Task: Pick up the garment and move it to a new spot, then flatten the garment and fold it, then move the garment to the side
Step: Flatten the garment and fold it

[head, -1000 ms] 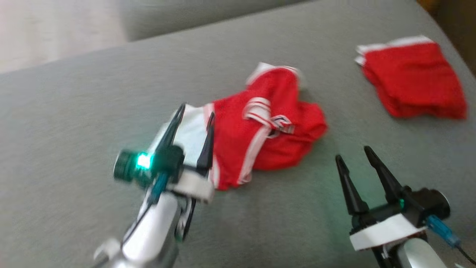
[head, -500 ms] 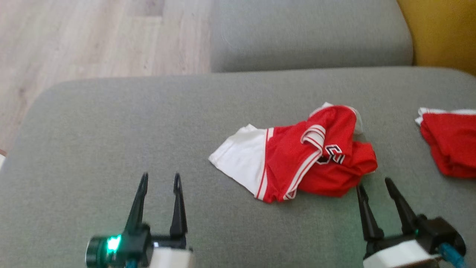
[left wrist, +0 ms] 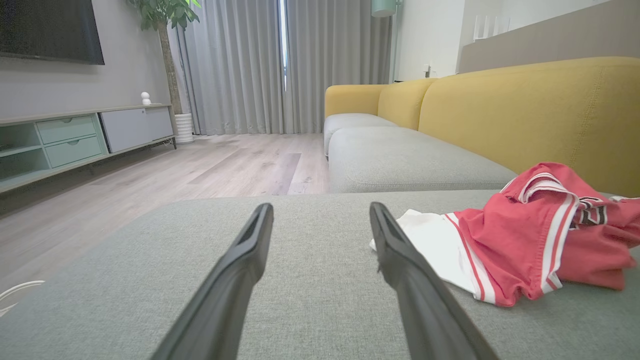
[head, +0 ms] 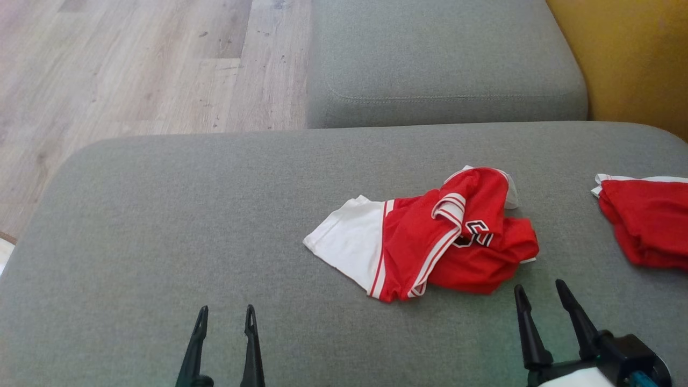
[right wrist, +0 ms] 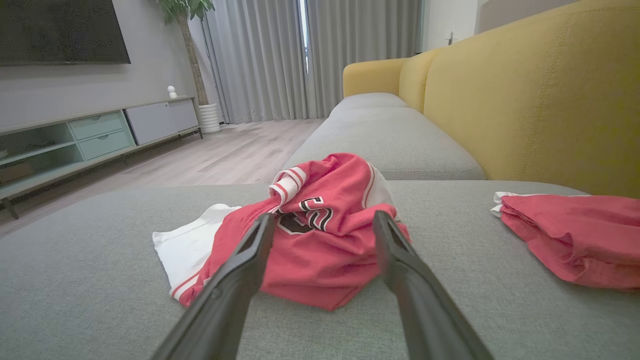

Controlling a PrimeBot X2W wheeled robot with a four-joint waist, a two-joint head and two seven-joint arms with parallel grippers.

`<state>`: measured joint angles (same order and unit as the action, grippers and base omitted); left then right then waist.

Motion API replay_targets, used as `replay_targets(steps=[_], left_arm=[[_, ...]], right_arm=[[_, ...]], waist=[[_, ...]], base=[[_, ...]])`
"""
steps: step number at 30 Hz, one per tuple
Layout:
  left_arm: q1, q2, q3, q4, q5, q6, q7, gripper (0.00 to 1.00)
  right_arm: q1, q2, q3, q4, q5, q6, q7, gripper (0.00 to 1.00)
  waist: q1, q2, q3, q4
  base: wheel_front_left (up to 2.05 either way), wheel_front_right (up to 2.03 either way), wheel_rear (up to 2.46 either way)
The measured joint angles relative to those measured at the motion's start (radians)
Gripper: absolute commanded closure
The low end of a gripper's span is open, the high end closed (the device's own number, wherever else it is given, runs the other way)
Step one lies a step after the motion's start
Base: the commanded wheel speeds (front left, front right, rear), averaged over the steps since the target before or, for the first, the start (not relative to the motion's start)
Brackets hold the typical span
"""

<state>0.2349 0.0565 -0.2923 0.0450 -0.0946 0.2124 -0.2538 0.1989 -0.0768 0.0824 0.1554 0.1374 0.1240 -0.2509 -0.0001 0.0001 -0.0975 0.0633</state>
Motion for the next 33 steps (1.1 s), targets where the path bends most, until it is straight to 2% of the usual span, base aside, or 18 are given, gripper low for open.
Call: replay_targets(steps=[24,28,33], left_arm=[[-0.001,0.000,0.002,0.008,-0.003,-0.008,0.000,0.00],[-0.001,0.000,-0.010,0.019,-0.005,-0.022,0.000,0.00],[-0.037,0.000,-0.066,0.092,-0.029,-0.065,0.000,0.00]], right_arm=[[-0.001,0.000,0.012,0.019,-0.016,0.000,0.000,0.00],[-0.001,0.000,0.024,0.017,-0.016,0.000,0.000,0.00],[-0.004,-0.005,0.037,0.013,-0.016,0.000,0.000,0.00]], waist=[[0.0001,0.0000,-0.008,-0.013],[0.0001,0.0000,0.000,-0.024],[0.0001,0.0000,0.021,-0.045]], base=[[0.00,0.00,0.00],[0.00,0.00,0.00],[0.00,0.00,0.00]])
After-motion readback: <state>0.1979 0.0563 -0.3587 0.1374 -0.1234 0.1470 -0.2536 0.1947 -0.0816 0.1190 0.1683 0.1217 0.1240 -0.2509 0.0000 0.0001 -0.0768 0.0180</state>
